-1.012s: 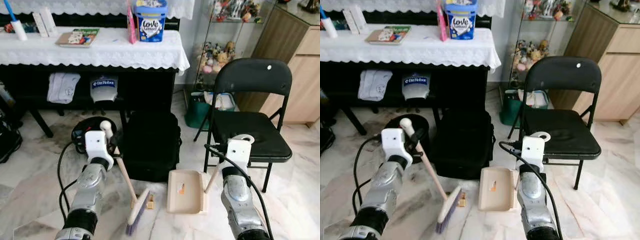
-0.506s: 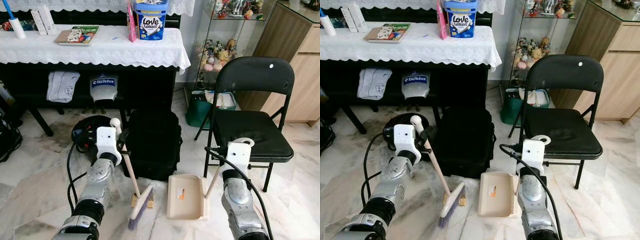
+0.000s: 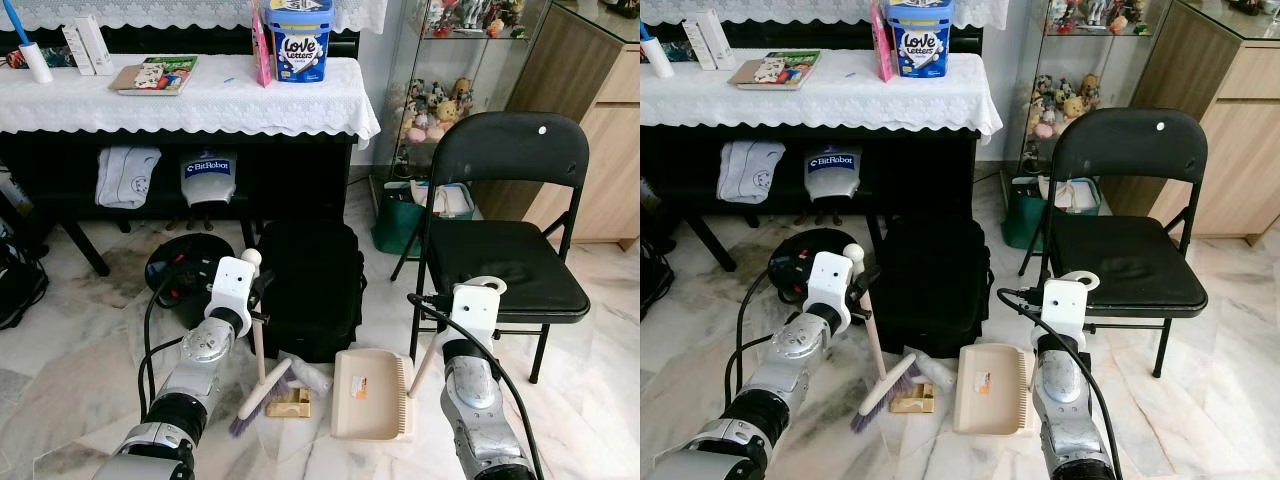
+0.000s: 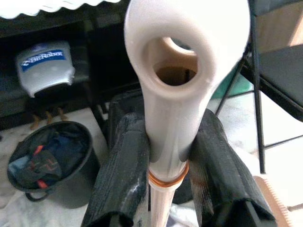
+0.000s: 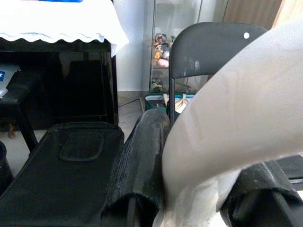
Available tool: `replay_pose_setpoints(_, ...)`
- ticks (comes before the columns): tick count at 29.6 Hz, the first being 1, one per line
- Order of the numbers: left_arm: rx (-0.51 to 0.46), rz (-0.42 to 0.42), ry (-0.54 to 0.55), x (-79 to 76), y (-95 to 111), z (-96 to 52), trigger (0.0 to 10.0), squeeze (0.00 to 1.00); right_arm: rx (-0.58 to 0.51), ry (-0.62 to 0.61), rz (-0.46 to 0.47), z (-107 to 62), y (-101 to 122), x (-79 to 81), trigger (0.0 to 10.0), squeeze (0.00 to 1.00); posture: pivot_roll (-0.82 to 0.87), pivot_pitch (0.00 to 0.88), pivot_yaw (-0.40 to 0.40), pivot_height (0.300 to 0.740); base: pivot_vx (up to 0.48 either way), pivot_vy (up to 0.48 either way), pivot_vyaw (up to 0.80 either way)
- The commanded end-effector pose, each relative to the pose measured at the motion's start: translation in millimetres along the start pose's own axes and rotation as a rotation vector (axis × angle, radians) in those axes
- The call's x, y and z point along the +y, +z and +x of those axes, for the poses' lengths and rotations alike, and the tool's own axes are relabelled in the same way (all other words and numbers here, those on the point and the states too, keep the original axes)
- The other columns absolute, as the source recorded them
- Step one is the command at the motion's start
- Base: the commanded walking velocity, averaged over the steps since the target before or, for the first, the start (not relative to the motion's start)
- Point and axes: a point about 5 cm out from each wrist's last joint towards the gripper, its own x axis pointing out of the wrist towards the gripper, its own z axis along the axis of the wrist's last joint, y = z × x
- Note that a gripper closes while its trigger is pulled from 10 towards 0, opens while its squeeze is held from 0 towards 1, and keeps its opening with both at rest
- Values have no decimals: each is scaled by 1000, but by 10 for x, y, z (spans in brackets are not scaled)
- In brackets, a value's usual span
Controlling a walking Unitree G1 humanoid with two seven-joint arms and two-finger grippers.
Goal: Sweep floor
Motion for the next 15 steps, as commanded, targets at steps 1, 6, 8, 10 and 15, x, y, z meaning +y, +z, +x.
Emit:
replay_pose_setpoints(1, 111, 15, -56, -8, -197, -64, 10000, 0, -52, -1, 12, 52, 134, 10, 10000, 0, -17, 40, 14, 740, 0, 0, 0)
replay_pose_setpoints(6, 168, 99, -133, 47, -278, -125, 10000, 0, -44, 0, 12, 57, 123, 21, 10000, 0, -13, 41, 15, 740, 0, 0, 0)
replay_pose_setpoints(8, 187, 113, -161, 65, -301, -148, 10000, 0, -41, 0, 12, 57, 118, 20, 10000, 0, -6, 44, 15, 740, 0, 0, 0)
replay_pose_setpoints(10, 215, 138, -220, 115, -334, -200, 10000, 0, -38, 0, 13, 59, 114, 23, 10000, 0, -5, 44, 15, 740, 0, 0, 0)
replay_pose_setpoints(15, 272, 164, -319, 233, -400, -324, 10000, 0, -36, 1, 14, 67, 114, 20, 10000, 0, -1, 45, 14, 740, 0, 0, 0)
